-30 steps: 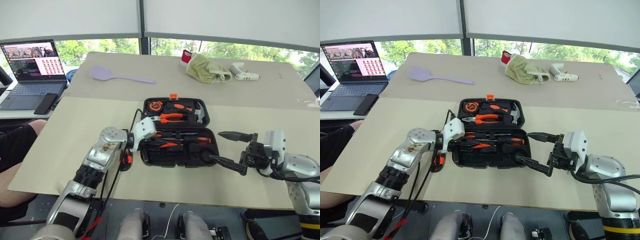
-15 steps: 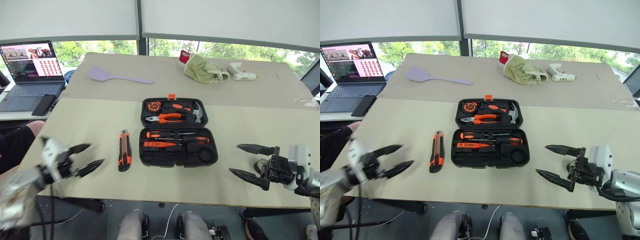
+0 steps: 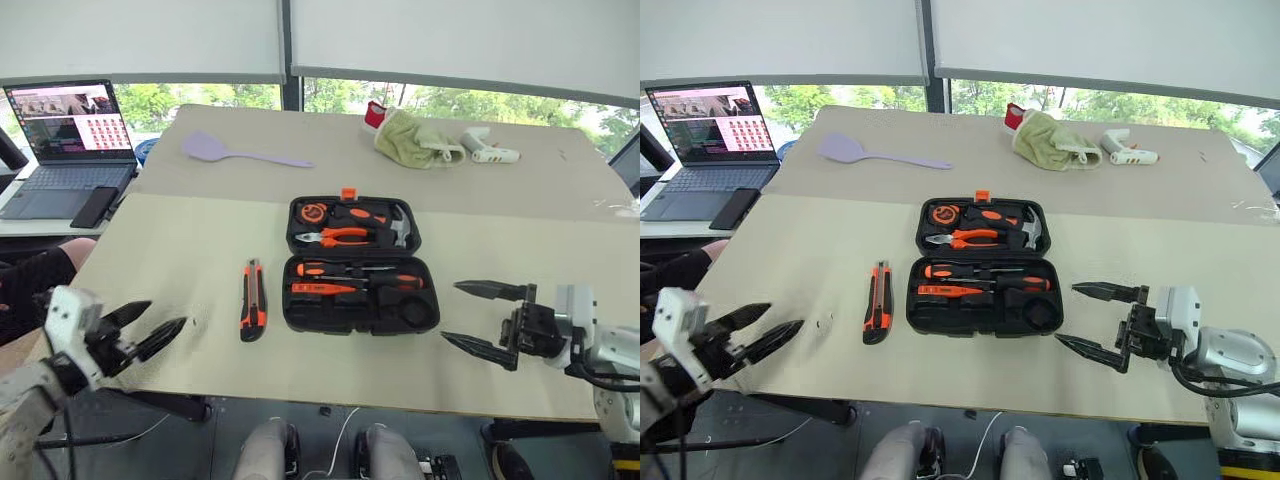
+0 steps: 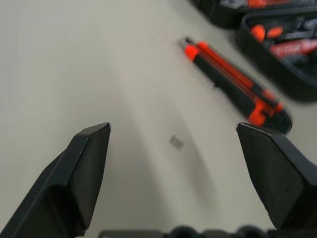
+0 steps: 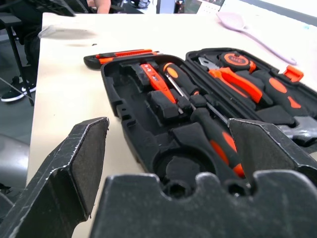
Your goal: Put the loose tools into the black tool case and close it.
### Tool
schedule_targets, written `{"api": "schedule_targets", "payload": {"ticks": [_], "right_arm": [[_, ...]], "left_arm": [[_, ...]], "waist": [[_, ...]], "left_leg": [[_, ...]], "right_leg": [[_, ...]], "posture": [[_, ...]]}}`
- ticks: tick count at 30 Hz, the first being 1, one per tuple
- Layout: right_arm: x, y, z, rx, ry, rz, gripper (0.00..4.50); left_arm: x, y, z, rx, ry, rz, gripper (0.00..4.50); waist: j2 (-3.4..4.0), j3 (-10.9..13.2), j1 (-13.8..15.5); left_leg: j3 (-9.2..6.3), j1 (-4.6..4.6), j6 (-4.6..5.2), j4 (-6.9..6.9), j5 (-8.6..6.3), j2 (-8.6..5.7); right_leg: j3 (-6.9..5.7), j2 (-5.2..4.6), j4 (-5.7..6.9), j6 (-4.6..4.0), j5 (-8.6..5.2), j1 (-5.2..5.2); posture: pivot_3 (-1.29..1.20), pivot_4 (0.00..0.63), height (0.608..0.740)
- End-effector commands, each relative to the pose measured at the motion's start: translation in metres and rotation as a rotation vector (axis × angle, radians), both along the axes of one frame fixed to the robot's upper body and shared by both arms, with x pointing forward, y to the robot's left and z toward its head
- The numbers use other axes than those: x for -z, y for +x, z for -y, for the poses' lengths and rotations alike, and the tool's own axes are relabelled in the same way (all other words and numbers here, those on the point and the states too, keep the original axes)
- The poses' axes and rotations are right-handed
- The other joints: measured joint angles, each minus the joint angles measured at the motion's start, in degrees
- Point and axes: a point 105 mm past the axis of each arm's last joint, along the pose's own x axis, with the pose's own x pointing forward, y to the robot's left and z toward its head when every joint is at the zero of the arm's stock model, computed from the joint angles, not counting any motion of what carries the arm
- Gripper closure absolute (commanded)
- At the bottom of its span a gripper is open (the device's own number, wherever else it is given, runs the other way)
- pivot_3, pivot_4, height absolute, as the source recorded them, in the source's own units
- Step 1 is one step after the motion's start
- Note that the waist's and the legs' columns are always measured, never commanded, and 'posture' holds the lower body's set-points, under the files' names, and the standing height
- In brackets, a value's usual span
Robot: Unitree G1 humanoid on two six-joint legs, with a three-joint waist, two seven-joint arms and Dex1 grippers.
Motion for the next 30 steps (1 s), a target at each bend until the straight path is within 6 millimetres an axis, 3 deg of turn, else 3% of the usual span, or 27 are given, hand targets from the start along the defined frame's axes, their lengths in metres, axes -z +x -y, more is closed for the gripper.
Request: {"api": "schedule_targets", "payload": {"ticks": [1,7,14,19,22,27,30], "right_arm": [[-0.018,0.000,-0.017,-0.066,0.071,0.068,0.00],[-0.019,0.001,-0.024,-0.093,0.086,0.057,0.00],[-0.022,0.001,-0.024,-0.080,0.097,0.049,0.00],[-0.023,0.002,-0.021,-0.061,0.101,0.047,0.00],[-0.022,0.001,-0.020,-0.059,0.100,0.037,0.00],[-0.022,0.002,-0.019,-0.054,0.101,0.029,0.00],[-0.020,0.001,-0.017,-0.053,0.097,0.023,0.00]], "left_arm": [[0.002,0.017,0.047,-0.010,-0.045,-0.082,0.16],[0.021,0.040,0.087,-0.061,-0.001,-0.172,0.16],[0.035,0.046,0.096,-0.099,0.091,-0.217,0.16],[0.047,0.040,0.098,-0.078,0.132,-0.265,0.16],[0.058,0.037,0.095,-0.082,0.150,-0.297,0.85],[0.058,0.033,0.078,-0.126,0.168,-0.293,2.78],[0.053,0.034,0.066,-0.167,0.175,-0.263,2.83]], "waist": [[-0.01,0.0,0.1],[-0.05,0.0,-0.1],[-0.06,0.0,0.0],[-0.04,0.0,0.0],[0.00,0.0,0.0],[0.16,-0.1,0.0],[0.18,-0.1,-0.2]], "left_leg": [[-0.03,-0.01,-0.03,0.02,0.03,0.00],[0.06,0.06,0.39,0.03,0.32,-0.09],[0.07,0.04,0.25,0.02,0.26,-0.11],[0.07,0.06,0.16,0.02,0.20,-0.12],[0.07,0.08,0.14,0.02,0.20,-0.12],[0.07,0.10,-0.01,-0.01,0.10,-0.11],[0.07,0.10,-0.04,-0.03,0.08,-0.10]], "right_leg": [[0.00,0.25,0.06,0.02,0.01,0.02],[0.02,0.50,0.18,0.06,0.04,0.07],[0.04,0.49,0.20,0.04,0.04,0.01],[0.04,0.44,0.20,0.04,0.04,0.03],[0.05,0.42,0.20,0.04,0.03,0.04],[0.07,0.41,0.19,0.03,0.03,0.03],[0.08,0.41,0.19,0.00,0.01,0.01]], "posture": [[0.00,0.150,0.740],[0.00,0.150,0.740],[0.00,0.150,0.740],[0.00,0.150,0.740],[0.00,0.150,0.740],[0.00,0.150,0.740],[0.00,0.150,0.740]]}}
